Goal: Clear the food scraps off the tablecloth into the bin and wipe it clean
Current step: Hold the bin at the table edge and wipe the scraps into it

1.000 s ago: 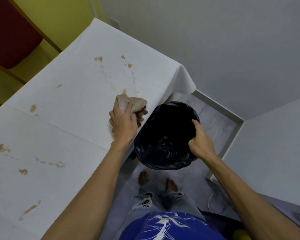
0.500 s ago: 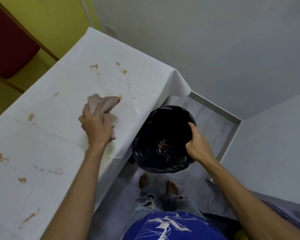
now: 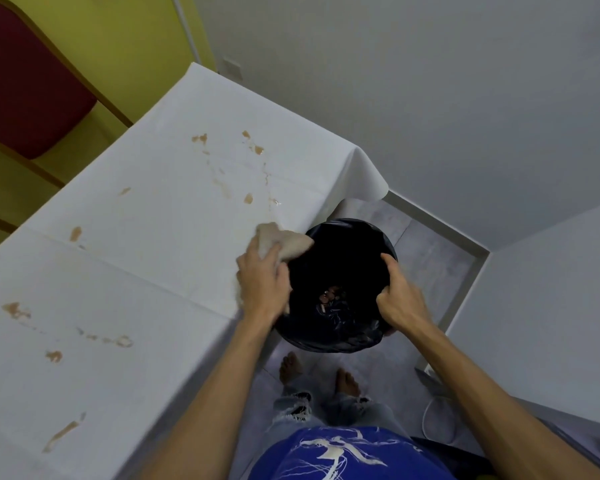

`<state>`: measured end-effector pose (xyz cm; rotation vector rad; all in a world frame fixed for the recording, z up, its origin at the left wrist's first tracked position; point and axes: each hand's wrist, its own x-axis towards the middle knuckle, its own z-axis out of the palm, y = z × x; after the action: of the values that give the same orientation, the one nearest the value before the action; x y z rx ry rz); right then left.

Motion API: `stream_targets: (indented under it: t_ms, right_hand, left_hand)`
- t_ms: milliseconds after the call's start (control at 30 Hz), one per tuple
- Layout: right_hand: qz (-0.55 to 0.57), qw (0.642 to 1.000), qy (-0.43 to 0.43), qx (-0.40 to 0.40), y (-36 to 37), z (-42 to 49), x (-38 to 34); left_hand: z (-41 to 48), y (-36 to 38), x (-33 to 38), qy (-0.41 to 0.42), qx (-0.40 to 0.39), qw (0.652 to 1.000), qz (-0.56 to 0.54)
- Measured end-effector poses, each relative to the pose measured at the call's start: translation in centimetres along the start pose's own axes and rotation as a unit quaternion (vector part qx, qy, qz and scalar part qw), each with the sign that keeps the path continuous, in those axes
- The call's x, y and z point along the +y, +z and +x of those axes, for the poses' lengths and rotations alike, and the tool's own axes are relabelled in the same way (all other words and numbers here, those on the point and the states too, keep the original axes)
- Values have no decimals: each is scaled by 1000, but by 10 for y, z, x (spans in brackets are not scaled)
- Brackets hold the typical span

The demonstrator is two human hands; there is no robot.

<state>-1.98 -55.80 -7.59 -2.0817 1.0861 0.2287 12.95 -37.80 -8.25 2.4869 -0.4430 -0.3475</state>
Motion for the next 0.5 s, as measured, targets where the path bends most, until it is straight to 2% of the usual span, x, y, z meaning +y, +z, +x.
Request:
stream_targets:
  t_ms: [33,100,200,300,400,500]
  right_hand:
    - [0,1000,0,-1,-1,0,0]
    - [-1,1000,0,0,-3,-1,2]
    - [-1,1000,0,1,-4,-1,2]
    - [4,1000,6,-3,-1,-1,4]
    - [13,1000,8,-9,4,-3,4]
    - [17,1000,8,-8,8,-6,7]
  left_hand:
    - [-6,5,6,18,-24,999,-26]
    - [-7,1,13,4,-35,995,-94]
    - [15,-27,6,-57,45,987,-142]
    - [47,-59,-23,-102,106,985,-89]
    - [57,-65,-45,-146,54,988,4]
    - [46,-54,-43,-129,13,989,76]
